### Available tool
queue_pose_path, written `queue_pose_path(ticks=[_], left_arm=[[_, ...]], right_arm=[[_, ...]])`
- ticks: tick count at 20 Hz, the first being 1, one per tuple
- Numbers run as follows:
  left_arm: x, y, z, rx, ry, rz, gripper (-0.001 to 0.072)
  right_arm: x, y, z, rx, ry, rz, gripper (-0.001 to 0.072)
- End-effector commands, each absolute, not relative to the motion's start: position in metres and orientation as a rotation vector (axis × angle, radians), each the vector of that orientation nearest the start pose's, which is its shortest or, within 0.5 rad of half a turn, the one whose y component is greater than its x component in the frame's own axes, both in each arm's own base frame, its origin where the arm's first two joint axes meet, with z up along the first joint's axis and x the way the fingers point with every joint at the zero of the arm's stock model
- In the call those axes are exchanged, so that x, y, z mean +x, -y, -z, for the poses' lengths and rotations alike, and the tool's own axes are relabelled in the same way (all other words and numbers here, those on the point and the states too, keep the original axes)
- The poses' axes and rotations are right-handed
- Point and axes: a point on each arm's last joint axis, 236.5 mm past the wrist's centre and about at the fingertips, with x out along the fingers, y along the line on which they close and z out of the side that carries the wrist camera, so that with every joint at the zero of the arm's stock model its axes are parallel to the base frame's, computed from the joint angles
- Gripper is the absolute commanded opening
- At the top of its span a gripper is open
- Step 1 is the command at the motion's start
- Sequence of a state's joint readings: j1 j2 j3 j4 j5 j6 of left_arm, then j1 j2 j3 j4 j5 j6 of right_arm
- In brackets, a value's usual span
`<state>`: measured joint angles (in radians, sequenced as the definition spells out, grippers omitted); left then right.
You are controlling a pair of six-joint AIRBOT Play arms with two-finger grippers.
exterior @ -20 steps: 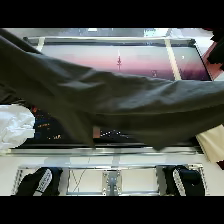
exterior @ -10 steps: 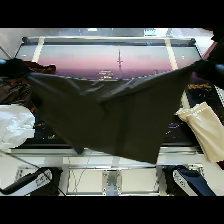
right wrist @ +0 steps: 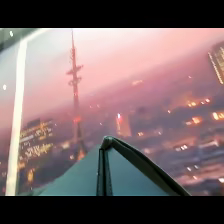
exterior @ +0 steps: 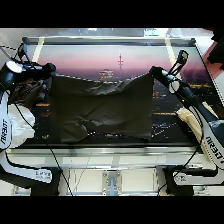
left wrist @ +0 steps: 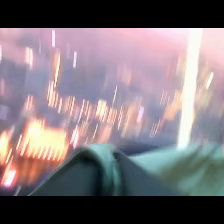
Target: Fold the shirts.
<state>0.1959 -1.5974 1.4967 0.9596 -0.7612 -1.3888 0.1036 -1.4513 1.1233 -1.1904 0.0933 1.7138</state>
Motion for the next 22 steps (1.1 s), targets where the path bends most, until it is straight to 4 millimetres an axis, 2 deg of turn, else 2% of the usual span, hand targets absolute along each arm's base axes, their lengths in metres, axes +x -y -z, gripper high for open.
queue_pose_path(ticks=[1,2,4,6,7,9,11,12,13,14,16,18,20,22], left_arm=[[0.594,-0.024,-0.108,-0.559,-0.583,0.084,0.0562],[0.594,-0.021,-0.125,-0.541,-0.577,0.113,0.056],[0.587,-0.022,-0.166,-0.486,-0.558,0.17,0.056],[0.563,-0.032,-0.204,-0.324,-0.559,0.225,0.0559],[0.544,-0.048,-0.214,-0.226,-0.581,0.212,0.0558],[0.501,-0.095,-0.216,-0.142,-0.677,0.097,0.0558],[0.461,-0.145,-0.217,-0.175,-0.726,-0.021,0.0558],[0.445,-0.164,-0.214,-0.26,-0.717,-0.07,0.0558],[0.43,-0.171,-0.205,-0.34,-0.72,-0.074,0.0558],[0.413,-0.17,-0.187,-0.394,-0.75,-0.049,0.0558],[0.379,-0.155,-0.131,-0.483,-0.863,-0.001,0.0558],[0.367,-0.14,-0.082,-0.586,-0.89,-0.011,0.0558],[0.357,-0.109,-0.045,-0.769,-0.937,0.036,0.0558],[0.337,-0.078,-0.01,-0.88,-1.025,0.077,0.0558]], right_arm=[[0.576,-0.067,-0.074,0.519,-0.334,-0.009,0.0215],[0.575,-0.06,-0.075,0.529,-0.333,0.002,0.037],[0.57,-0.048,-0.081,0.573,-0.354,0.023,0.0386],[0.555,-0.03,-0.094,0.574,-0.404,0.034,0.0386],[0.544,-0.02,-0.101,0.561,-0.432,0.04,0.0386],[0.515,0.004,-0.113,0.483,-0.512,0.062,0.0386],[0.482,0.029,-0.129,0.393,-0.565,0.103,0.0386],[0.468,0.041,-0.14,0.354,-0.571,0.126,0.0386],[0.455,0.051,-0.152,0.319,-0.568,0.148,0.0386],[0.441,0.06,-0.162,0.289,-0.561,0.172,0.0386],[0.414,0.072,-0.167,0.276,-0.576,0.209,0.0386],[0.387,0.074,-0.152,0.285,-0.635,0.231,0.0386],[0.364,0.069,-0.13,0.295,-0.697,0.234,0.0386],[0.348,0.06,-0.109,0.324,-0.742,0.223,0.0386]])
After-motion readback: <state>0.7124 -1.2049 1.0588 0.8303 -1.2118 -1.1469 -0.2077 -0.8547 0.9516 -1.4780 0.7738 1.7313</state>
